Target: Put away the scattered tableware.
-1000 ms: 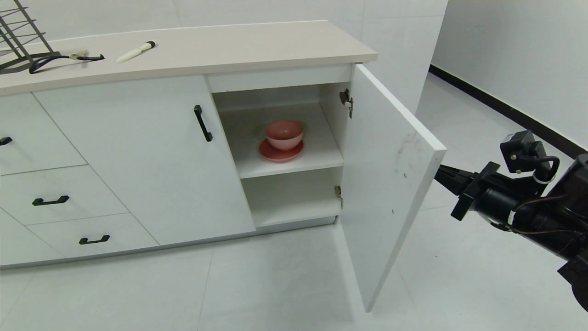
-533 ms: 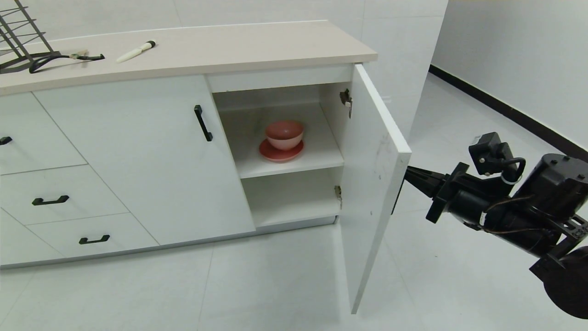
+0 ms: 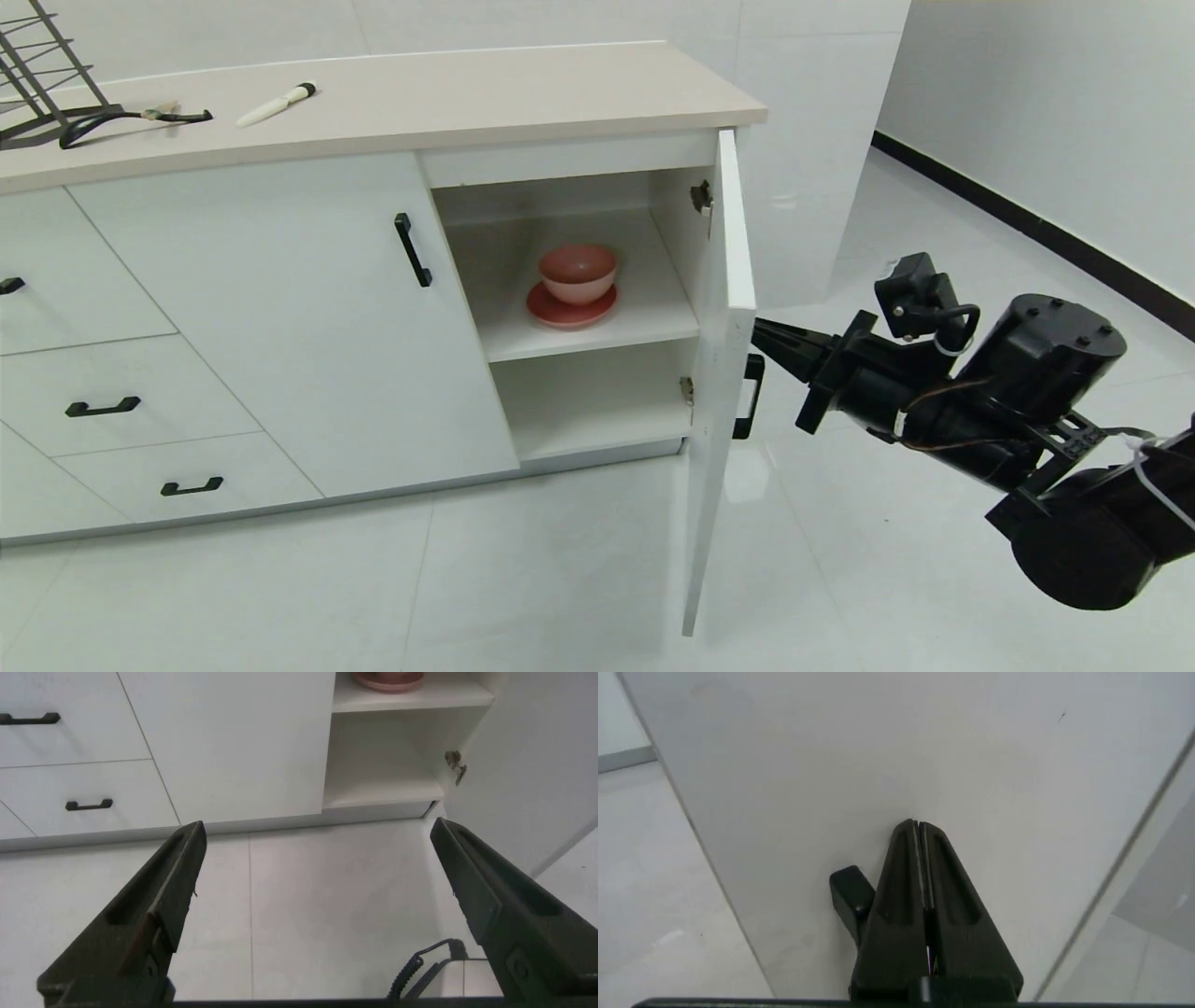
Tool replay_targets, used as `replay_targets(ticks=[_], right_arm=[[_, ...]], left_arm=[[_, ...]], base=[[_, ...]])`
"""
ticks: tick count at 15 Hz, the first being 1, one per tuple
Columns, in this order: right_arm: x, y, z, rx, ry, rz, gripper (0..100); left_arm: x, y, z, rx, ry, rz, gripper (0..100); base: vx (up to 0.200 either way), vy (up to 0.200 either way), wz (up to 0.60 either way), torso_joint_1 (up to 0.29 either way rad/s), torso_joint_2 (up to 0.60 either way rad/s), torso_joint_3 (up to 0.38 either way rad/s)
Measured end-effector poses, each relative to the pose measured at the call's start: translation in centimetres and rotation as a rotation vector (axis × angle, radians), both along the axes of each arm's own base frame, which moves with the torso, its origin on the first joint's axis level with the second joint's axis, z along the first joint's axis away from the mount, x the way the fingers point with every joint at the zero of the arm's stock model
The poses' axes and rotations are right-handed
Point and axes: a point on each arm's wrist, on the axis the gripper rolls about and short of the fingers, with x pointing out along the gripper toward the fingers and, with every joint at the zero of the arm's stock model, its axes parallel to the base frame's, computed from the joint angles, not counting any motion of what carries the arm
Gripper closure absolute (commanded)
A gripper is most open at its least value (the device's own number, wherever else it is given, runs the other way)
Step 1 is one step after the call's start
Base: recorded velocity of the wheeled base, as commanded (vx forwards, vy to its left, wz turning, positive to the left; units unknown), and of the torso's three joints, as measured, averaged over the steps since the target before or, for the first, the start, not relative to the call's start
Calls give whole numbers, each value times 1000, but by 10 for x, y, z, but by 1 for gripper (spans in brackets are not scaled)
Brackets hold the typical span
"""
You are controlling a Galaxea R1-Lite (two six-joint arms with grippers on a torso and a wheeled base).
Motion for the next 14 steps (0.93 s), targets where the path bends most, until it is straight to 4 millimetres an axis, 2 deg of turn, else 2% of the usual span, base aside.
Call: replay_targets(ticks=[5,14], right_arm=[[13,37,-4,15,-24,74,100],[44,74,-9,55,-88,109,100]], left_arm=[[0,0,0,0,0,0,0],[0,0,0,1,1,0,0]], base=[[0,0,0,0,0,0],[0,0,0,0,0,0]])
